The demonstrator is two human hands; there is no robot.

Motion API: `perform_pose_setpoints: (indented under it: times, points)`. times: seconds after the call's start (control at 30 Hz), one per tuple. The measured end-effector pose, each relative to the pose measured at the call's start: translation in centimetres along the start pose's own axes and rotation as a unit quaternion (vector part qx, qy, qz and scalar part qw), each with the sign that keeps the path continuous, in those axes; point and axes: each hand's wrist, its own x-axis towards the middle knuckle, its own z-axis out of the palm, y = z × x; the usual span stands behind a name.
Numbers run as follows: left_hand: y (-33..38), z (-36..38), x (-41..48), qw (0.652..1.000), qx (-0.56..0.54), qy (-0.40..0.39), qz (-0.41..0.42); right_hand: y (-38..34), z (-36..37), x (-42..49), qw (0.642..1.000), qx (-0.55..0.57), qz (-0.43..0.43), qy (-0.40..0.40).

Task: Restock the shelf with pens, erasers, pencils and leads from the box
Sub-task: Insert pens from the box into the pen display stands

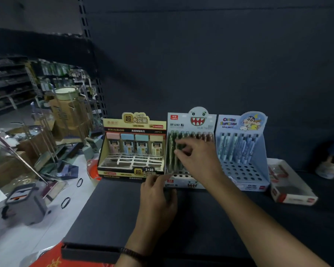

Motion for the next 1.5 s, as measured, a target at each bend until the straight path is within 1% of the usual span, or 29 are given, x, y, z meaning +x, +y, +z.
perform_pose_setpoints:
  times: [0.07, 0.17, 0.23, 0.27, 0.33, 0.4, 0.53, 0.63, 0.7, 0.8, 0.87, 0.97, 1.07, 1.1, 1.23, 1.3, 1.37, 1.5]
  points:
    - [0.1, -0.2, -0.1, 1.0, -0.011, 0.013, 0.017, -0.1, -0.6, -0.9, 1.0, -0.006, 0.007, -0.006]
    - [0.9, -1.3, -0.3, 0.999, -0.009, 0.022, 0.037, 0.2, -2.4, -3.3, 0.999, -0.021, 0.022, 0.013]
    - [2.8, -1.6, -0.4, 0.997, 0.013, 0.006, 0.076, 1.1, -4.6, -5.7, 0.999, -0.022, 0.043, 0.025]
    - [4.0, -2.1, -0.4, 0.996, 0.006, -0.003, 0.09, 1.3, -5.4, -6.8, 0.998, -0.021, 0.049, 0.027]
    - [7.6, -1.3, -1.0, 0.99, -0.02, -0.04, 0.131, 2.9, -8.0, -9.7, 0.996, -0.038, 0.078, 0.034]
    - [11.6, 0.4, -2.6, 0.981, -0.018, -0.09, 0.171, 4.8, -10.8, -13.4, 0.992, -0.064, 0.103, 0.031]
    - [19.1, 6.1, -8.5, 0.944, -0.023, -0.209, 0.254, 8.9, -17.5, -23.4, 0.978, -0.105, 0.179, 0.025]
    - [24.5, 11.7, -14.8, 0.907, -0.004, -0.294, 0.303, 12.2, -23.2, -33.0, 0.951, -0.132, 0.274, 0.057]
    - [28.0, 15.8, -19.8, 0.878, 0.015, -0.347, 0.331, 14.1, -27.0, -40.2, 0.921, -0.15, 0.353, 0.067]
    - [33.4, 21.6, -28.3, 0.823, 0.048, -0.429, 0.369, 16.4, -32.0, -52.4, 0.864, -0.184, 0.464, 0.062]
    - [36.5, 25.1, -34.5, 0.776, 0.065, -0.486, 0.396, 17.2, -34.6, -60.8, 0.827, -0.17, 0.532, 0.064]
    - [40.7, 30.1, -43.2, 0.69, 0.086, -0.569, 0.439, 17.8, -37.4, -73.2, 0.755, -0.135, 0.636, 0.086]
    - [44.1, 33.9, -51.1, 0.606, 0.106, -0.642, 0.457, 16.8, -39.6, -83.6, 0.687, -0.096, 0.713, 0.099]
    - [45.0, 35.1, -53.6, 0.582, 0.115, -0.659, 0.462, 16.4, -40.4, -86.5, 0.665, -0.082, 0.735, 0.104]
    - [47.9, 40.6, -63.1, 0.474, 0.141, -0.704, 0.509, 16.1, -42.0, -97.1, 0.562, -0.043, 0.806, 0.181]
    - [49.2, 43.7, -68.0, 0.422, 0.152, -0.718, 0.533, 16.9, -42.1, -102.2, 0.515, -0.024, 0.833, 0.203]
    - [50.1, 47.2, -73.1, 0.378, 0.163, -0.737, 0.536, 18.5, -42.1, -106.9, 0.47, -0.005, 0.855, 0.217]
    - [51.2, 55.2, -83.7, 0.294, 0.183, -0.77, 0.535, 21.7, -43.1, -114.8, 0.4, 0.012, 0.883, 0.246]
